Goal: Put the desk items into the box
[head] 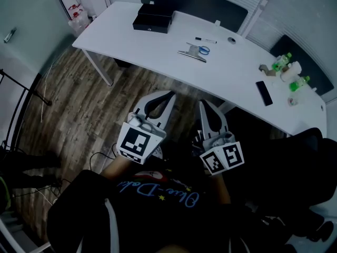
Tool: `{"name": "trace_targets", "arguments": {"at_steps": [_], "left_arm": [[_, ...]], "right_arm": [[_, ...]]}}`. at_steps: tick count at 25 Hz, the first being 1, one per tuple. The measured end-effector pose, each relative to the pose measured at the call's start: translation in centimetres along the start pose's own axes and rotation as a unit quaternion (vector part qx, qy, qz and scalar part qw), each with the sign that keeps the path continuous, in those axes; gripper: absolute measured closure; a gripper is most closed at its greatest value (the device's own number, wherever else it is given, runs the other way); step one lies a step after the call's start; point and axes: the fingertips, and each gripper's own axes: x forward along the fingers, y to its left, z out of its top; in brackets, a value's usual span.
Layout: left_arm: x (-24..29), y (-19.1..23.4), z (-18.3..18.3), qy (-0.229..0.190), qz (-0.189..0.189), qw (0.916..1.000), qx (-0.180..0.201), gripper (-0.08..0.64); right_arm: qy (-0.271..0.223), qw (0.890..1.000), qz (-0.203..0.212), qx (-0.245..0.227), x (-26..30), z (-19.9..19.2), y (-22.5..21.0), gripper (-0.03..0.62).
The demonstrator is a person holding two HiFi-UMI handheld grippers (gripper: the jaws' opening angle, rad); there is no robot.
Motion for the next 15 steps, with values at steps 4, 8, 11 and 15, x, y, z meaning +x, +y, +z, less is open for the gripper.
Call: {"name": "trace_targets", "arguments": {"at_steps": [4,8,11,15], "left_arm": [[0.6,0.0,-0.2,0.001,0.005,1.0,-0.003,0.552],[1.6,0.3,-0.5,0.005,0.003,1.0,-0.002,0.552],[2.7,0.4,-0.3,0.007,-0.003,1.0,-0.001,0.552],[4.1,0.7,-0.2,0.005,-0.008,0.9999,-0.004,0.552]], "right_arm": [[0.002,1.0,0.001,0.003,-0.1,-0.1,-0.7,0.582],[0.003,1.0,-0.002,0.005,0.3,-0.1,-1.7,0.581],[0.004,1.0,-0.007,0.003,0.7,0.2,-2.5,0.581],[0.007,1.0,-0.01,0.001,1.4,0.5,-3.7,0.581]]}}
